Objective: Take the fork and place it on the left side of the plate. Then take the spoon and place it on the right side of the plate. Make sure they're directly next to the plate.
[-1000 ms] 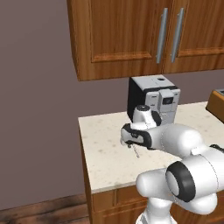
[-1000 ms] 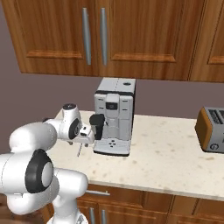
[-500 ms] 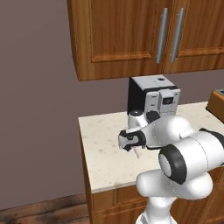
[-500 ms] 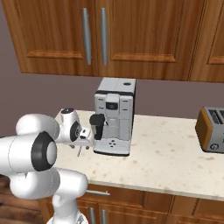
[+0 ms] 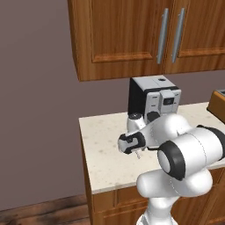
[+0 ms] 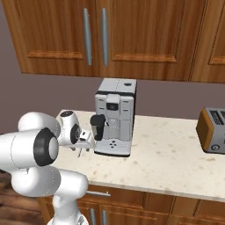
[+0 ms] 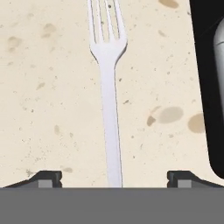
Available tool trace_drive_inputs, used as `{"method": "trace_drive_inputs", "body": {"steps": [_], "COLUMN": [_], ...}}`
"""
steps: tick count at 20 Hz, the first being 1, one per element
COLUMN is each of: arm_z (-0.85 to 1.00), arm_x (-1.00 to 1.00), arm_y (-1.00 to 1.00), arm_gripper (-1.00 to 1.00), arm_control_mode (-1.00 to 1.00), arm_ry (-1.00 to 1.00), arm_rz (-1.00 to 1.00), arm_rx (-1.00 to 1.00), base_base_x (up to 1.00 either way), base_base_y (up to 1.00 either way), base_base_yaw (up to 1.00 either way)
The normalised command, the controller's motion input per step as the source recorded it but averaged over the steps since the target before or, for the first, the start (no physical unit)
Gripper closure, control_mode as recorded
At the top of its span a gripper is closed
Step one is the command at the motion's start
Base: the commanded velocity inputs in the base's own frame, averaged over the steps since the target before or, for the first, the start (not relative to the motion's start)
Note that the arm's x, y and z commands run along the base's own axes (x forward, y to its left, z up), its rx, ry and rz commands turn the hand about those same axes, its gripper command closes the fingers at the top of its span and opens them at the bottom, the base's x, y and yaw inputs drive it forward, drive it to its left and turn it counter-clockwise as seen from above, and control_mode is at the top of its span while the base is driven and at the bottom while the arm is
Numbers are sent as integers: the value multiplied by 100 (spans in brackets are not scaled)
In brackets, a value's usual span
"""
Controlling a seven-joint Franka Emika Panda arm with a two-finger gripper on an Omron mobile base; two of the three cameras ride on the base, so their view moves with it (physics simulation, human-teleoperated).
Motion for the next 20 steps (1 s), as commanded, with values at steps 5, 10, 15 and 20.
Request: {"method": "trace_drive_inputs", "body": {"steps": [5,10,15,20], "arm_z": [-35,-16,-1,28], "arm_x": [12,-1,-7,-40], "arm_y": [3,19,32,21], "arm_gripper": [100,100,100,100], "arm_control_mode": [-100,-100,-100,-100], "arm_ry": [0,-11,-15,-14], "arm_rz": [0,2,4,3], "arm_rx": [0,1,1,0], "base_base_x": [0,0,0,0], "base_base_y": [0,0,0,0], "base_base_yaw": [0,0,0,0]}}
